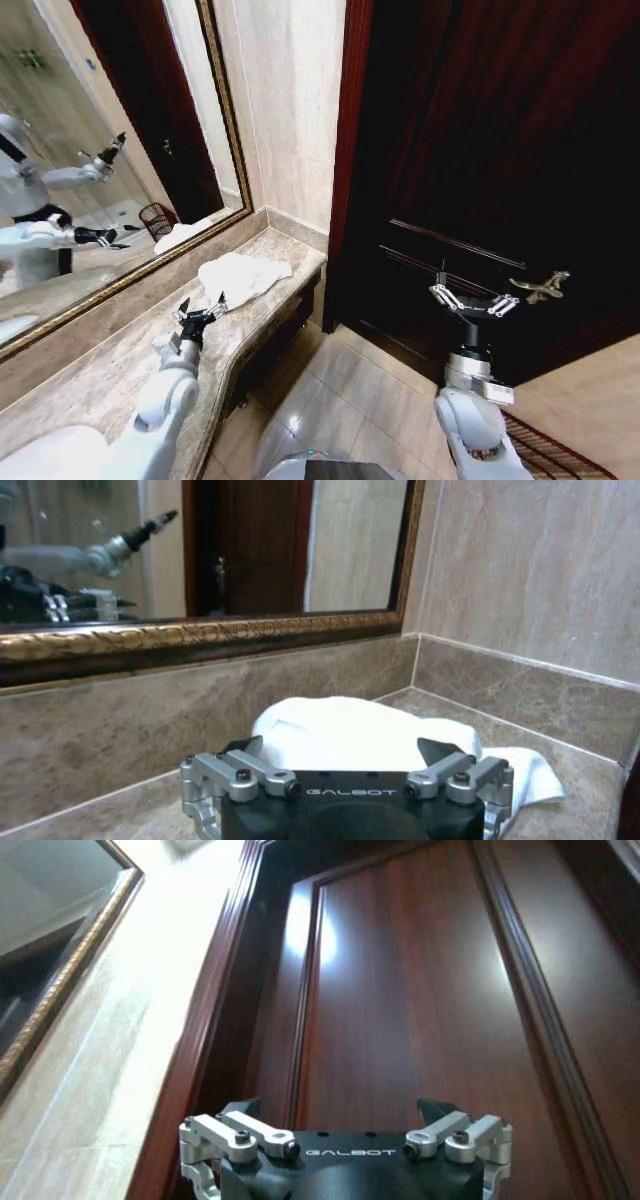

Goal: Discard the used towel into the hamper.

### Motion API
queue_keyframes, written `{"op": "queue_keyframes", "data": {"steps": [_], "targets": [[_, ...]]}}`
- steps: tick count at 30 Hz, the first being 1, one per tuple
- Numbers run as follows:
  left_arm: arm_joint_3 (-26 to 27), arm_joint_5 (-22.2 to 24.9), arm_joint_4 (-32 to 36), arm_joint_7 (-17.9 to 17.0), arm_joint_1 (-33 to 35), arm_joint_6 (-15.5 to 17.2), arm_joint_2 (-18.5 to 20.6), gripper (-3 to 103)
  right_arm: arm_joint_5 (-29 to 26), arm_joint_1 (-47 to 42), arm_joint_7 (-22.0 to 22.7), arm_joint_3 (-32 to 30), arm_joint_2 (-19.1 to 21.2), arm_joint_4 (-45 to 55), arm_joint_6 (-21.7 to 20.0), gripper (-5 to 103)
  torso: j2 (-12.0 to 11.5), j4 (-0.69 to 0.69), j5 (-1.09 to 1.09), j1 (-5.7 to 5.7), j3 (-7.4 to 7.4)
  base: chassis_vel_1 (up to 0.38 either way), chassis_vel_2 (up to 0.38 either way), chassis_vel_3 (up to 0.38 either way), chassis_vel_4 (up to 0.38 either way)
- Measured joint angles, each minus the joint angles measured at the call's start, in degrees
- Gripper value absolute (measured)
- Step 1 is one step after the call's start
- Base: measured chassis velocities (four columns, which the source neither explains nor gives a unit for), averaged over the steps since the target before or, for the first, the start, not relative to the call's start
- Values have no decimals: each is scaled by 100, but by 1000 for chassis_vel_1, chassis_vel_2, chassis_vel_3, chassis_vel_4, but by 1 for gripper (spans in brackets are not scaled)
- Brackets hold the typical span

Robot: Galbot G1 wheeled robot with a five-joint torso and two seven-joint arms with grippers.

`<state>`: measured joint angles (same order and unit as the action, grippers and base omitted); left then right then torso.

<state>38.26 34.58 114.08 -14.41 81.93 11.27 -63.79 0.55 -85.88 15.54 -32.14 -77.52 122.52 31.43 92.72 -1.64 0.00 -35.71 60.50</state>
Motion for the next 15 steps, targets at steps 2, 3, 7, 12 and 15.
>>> {"op": "queue_keyframes", "data": {"steps": [2, 3, 7, 12, 15], "targets": [[-48, 113, -120, 11, -120, 45, 96, 100, -22, 0, -33, -3, 1, -19, 4, 100, 0, 0, -1, 0, 0, 0, 0, 0, 0], [-103, 189, -265, 35, -250, 59, 172, 100, -33, -2, -50, -8, -1, -38, 4, 100, 0, 1, -1, 0, 0, 0, 0, 0, 0], [-305, 432, -849, 188, -712, 57, 389, 100, 25, -27, -68, -41, -58, -103, -23, 100, 0, 1, -1, 0, 0, 0, 0, 0, 0], [-385, 630, -1305, 361, -985, 25, 513, 100, 88, 9, -32, -50, -63, -218, -96, 100, 0, 2, -1, 0, 0, 0, 0, 0, 0], [-428, 784, -1502, 462, -1098, 12, 557, 100, 83, 39, -24, -34, -30, -269, -129, 100, 0, -2, -1, 0, 0, 0, 0, 0, 0]]}}
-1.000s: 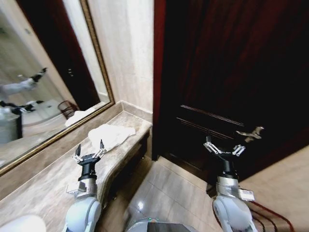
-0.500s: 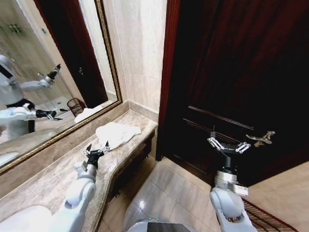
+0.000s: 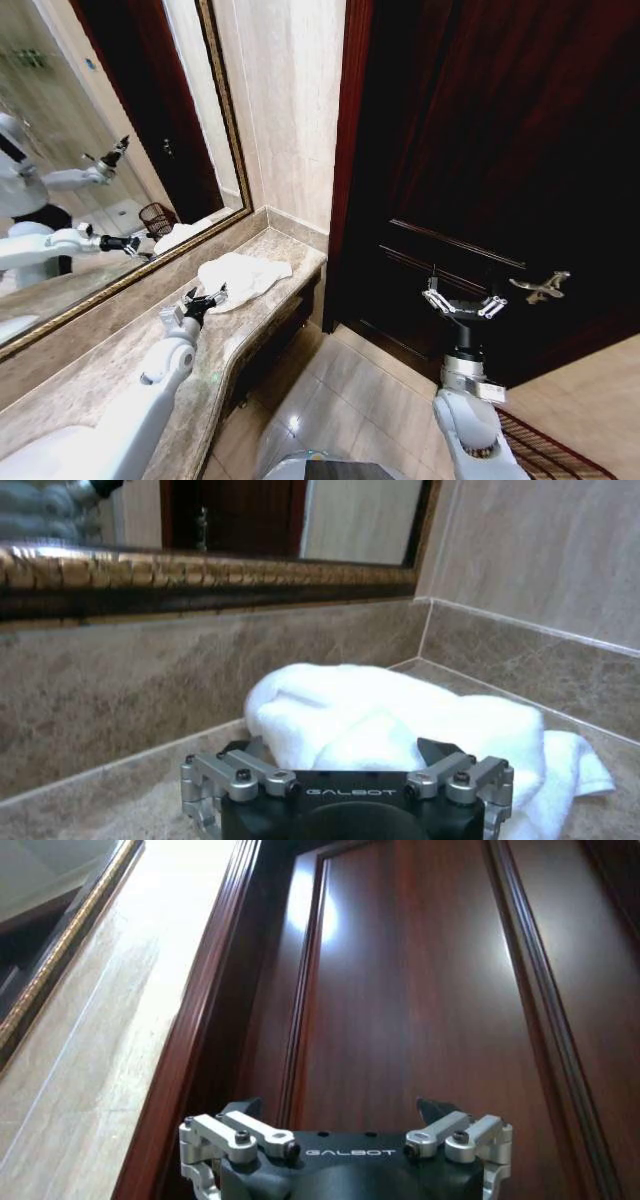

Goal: Discard the used towel into the hamper.

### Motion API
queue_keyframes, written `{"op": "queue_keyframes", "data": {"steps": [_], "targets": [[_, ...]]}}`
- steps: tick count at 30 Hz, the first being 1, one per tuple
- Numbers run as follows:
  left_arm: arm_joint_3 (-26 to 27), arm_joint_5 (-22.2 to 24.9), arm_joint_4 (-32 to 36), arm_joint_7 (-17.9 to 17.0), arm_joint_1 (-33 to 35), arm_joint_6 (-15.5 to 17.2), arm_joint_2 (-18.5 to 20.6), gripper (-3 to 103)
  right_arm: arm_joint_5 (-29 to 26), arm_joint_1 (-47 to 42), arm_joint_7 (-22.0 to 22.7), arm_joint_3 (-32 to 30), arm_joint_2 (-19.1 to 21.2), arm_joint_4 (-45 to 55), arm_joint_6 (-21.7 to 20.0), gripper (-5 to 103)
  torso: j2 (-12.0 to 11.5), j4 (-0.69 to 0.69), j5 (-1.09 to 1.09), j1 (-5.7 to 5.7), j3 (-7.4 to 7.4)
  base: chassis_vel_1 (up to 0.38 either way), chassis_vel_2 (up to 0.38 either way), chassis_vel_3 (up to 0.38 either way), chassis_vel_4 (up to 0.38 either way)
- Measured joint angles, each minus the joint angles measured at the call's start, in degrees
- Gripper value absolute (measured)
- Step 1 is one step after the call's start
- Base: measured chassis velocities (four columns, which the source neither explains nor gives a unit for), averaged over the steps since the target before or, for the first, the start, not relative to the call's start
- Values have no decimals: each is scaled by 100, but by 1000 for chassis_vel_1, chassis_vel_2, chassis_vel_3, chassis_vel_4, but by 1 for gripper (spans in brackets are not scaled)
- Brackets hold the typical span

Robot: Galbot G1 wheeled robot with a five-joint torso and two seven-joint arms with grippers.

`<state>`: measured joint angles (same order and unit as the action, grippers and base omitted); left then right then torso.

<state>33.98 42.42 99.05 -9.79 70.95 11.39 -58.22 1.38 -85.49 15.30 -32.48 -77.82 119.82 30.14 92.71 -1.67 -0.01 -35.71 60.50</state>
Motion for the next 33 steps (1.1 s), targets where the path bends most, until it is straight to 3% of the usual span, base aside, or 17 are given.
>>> {"op": "queue_keyframes", "data": {"steps": [5, 11, 14, 24, 33], "targets": [[-343, 229, -463, 199, -405, -101, 29, 100, -24, -45, -7, -43, 17, -18, -1, 100, 0, 4, 0, 0, 0, 0, 0, 0, 0], [-603, 260, -703, 419, -690, -187, -17, 82, -48, -123, -7, -93, -9, 0, 3, 100, 0, 4, 1, 0, 0, 0, 0, 0, 0], [-635, 258, -712, 429, -718, -190, -40, 78, -52, -150, -7, -95, -14, 17, 6, 100, 0, 3, 2, 0, 0, 0, 0, 0, 0], [-622, 141, -629, 430, -601, -306, -100, 47, -151, -234, -125, -100, -44, 94, -30, 100, 0, 3, 1, 0, -1, 0, 0, 0, 0], [-590, 31, -636, 490, -499, -533, -185, 27, -174, -319, -166, -88, -73, 163, -62, 100, 1, 3, 1, 1, -1, 0, 0, 0, 0]]}}
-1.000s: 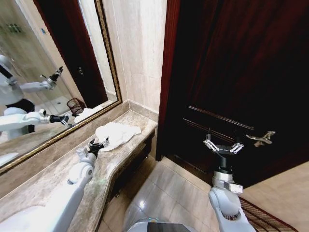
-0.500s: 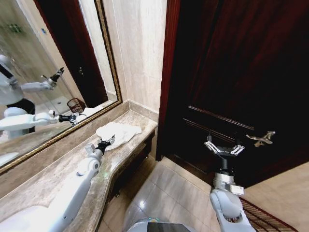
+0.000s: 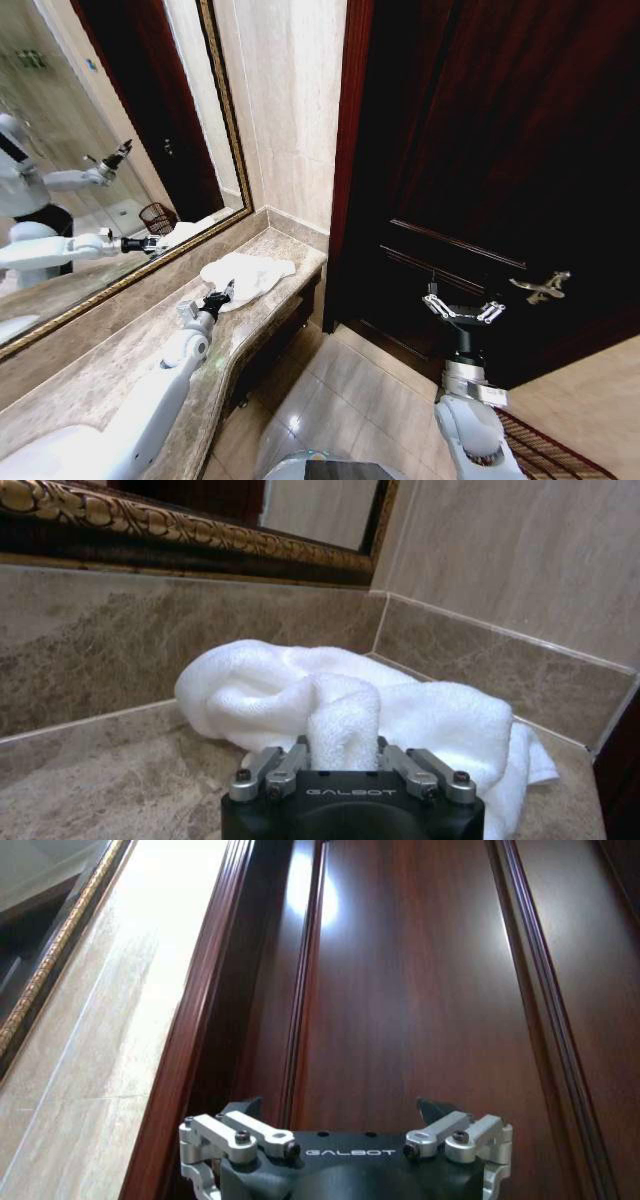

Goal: Discard the used towel into the hamper.

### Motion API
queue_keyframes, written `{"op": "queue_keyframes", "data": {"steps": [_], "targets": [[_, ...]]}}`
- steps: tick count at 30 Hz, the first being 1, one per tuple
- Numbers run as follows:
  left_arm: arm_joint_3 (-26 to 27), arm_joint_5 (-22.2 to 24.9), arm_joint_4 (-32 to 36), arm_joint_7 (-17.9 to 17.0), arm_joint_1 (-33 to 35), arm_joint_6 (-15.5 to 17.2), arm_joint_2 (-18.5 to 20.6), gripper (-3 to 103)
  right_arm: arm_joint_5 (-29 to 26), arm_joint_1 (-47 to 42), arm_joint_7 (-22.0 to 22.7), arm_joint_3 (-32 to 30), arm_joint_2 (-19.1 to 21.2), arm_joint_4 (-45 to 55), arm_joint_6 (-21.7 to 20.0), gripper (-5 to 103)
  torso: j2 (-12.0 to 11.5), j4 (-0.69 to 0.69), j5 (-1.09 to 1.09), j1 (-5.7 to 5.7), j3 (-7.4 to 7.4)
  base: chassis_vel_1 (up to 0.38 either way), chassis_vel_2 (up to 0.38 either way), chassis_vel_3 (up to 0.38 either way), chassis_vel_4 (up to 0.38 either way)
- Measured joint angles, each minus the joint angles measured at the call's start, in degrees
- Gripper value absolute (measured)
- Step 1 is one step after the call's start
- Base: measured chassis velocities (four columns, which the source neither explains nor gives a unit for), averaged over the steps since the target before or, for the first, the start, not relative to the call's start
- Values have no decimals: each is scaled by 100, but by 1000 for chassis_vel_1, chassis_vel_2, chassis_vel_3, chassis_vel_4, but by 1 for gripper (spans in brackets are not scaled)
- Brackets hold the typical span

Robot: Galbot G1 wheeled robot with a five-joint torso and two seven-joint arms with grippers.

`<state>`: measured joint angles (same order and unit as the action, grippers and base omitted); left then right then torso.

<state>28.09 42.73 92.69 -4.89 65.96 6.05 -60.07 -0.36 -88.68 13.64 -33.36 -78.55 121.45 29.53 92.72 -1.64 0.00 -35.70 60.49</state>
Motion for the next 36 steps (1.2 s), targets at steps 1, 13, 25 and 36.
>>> {"op": "queue_keyframes", "data": {"steps": [1, 13, 25, 36], "targets": [[0, -16, -4, 3, 5, -33, -11, 23, -6, -2, 0, -2, 2, 1, 0, 100, 0, 0, 0, 0, 0, 0, 0, 0, 0], [62, -258, 206, 190, 186, -283, -46, 4, -80, -34, -2, 11, -13, 46, -51, 100, 0, 0, 0, 0, 0, 0, 0, 0, 0], [321, -717, 1142, 606, 677, -964, -140, 4, -32, -21, 351, -61, -71, 85, -264, 100, 0, 0, 0, 0, 0, 0, 0, 0, 0], [620, -866, 2784, 750, 1330, -1411, -475, 4, -36, 4, 365, -106, -41, 169, -219, 100, 0, 0, 0, 0, 0, 0, 0, 0, 0]]}}
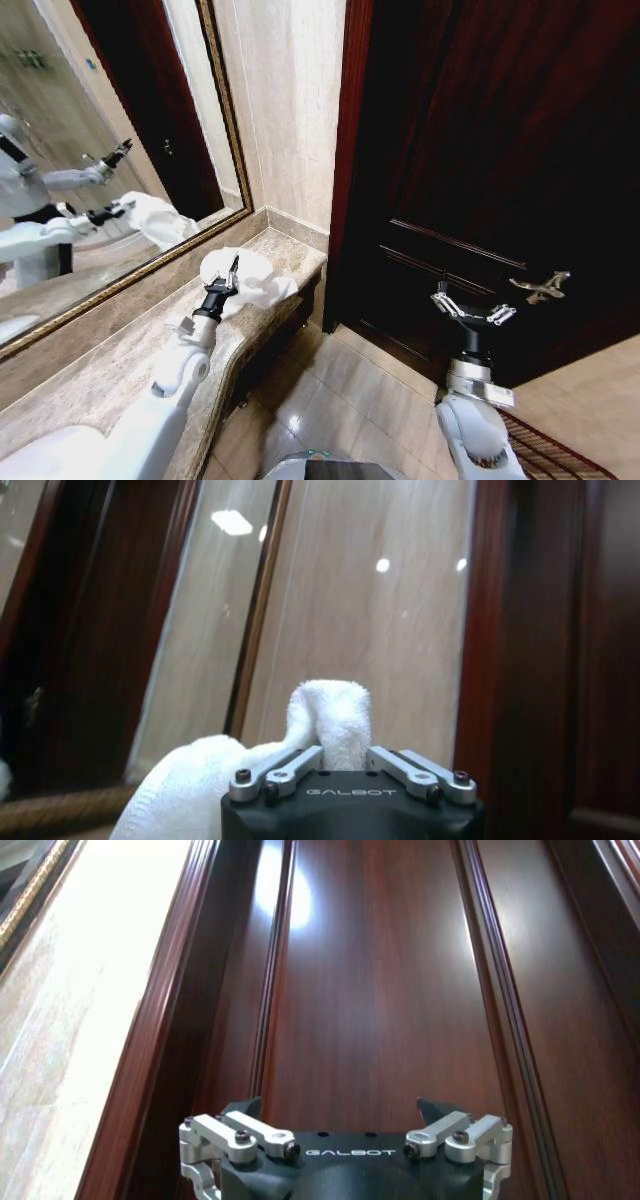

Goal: Discard the used towel into the hamper.

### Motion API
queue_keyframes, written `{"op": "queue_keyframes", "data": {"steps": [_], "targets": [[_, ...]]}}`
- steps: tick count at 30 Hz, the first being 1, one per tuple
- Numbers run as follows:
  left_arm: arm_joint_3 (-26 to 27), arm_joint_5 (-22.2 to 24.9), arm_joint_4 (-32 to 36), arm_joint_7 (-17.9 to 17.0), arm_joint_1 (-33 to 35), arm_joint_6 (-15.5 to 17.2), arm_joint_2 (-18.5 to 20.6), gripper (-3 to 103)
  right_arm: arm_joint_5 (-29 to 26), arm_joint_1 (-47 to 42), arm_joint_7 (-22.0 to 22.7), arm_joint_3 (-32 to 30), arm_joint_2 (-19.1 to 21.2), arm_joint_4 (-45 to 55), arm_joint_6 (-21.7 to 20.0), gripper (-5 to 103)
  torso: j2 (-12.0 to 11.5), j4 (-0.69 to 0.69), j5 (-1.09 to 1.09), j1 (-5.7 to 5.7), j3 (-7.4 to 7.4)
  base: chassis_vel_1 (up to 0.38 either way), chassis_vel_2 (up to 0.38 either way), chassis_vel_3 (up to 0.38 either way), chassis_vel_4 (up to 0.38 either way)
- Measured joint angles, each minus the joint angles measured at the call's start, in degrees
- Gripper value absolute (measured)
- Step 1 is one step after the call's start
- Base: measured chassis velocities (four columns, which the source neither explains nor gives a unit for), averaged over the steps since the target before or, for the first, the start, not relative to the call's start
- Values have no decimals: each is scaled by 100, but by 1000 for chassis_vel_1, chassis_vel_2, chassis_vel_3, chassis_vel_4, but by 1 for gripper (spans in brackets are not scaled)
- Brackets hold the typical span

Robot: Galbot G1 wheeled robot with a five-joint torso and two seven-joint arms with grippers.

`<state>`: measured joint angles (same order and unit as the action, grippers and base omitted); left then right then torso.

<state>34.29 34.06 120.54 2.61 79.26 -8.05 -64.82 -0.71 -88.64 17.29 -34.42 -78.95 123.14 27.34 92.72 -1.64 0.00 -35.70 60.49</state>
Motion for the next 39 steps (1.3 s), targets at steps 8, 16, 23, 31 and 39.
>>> {"op": "queue_keyframes", "data": {"steps": [8, 16, 23, 31, 39], "targets": [[328, 50, 1105, 5, 388, 27, -125, 4, -60, -45, -26, -23, 8, 102, 25, 100, 0, 0, 1, 0, 0, 0, 0, 0, 0], [492, -101, 1718, 123, 800, -20, -205, 4, -72, -93, -65, -15, -32, 215, 64, 100, 0, 0, 0, 0, 0, 0, 0, 0, 0], [367, -570, 1816, 282, 1168, -218, -432, 4, -89, -154, -2, -20, -60, 333, -105, 100, 0, 0, 0, 0, 0, 0, 0, 0, 0], [302, -654, 1778, 306, 1240, -250, -450, 4, -179, -209, 57, -47, -45, 394, -145, 100, 0, 0, 0, 0, 1, 0, 0, 0, 0], [258, -654, 1702, 284, 1181, -236, -368, 4, -187, -229, 51, -39, -66, 411, -117, 100, 0, 0, -1, 1, 0, -46, -41, 32, 30]]}}
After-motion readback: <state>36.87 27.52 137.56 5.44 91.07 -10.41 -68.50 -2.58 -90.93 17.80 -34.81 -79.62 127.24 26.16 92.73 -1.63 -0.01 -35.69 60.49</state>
